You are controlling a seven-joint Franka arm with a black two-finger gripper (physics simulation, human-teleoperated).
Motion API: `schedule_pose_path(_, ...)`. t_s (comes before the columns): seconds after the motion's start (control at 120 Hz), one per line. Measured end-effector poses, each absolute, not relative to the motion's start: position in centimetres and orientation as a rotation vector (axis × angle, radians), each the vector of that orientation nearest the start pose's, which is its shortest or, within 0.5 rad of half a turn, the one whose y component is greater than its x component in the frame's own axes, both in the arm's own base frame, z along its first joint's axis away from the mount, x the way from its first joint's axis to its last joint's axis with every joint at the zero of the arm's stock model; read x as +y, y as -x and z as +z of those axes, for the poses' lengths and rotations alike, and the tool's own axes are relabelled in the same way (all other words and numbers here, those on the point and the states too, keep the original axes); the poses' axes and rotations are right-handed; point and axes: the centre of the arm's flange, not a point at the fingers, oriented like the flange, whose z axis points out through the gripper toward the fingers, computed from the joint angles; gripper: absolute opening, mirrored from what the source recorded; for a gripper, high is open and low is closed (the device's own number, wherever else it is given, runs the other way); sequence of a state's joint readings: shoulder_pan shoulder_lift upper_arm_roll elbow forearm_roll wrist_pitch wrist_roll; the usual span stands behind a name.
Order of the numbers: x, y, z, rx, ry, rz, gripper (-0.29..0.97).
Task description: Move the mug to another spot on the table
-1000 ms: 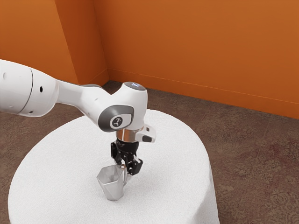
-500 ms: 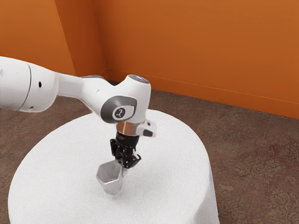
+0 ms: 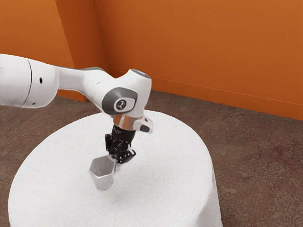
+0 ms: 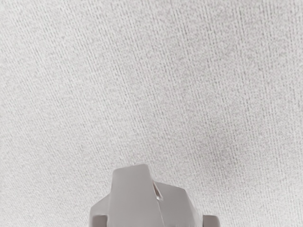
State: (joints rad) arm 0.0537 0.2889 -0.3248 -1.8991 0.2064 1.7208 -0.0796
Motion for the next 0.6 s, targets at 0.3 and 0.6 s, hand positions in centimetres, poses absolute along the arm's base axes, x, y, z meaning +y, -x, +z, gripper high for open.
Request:
schedule_pose_path(0.3,-10.7,-57.5,33.1,0.499,2.892,0.646,0.08)
schedule_pose_path(0.6,-7.8,-59.6,32.0,0.639,2.893,0.744,0.08)
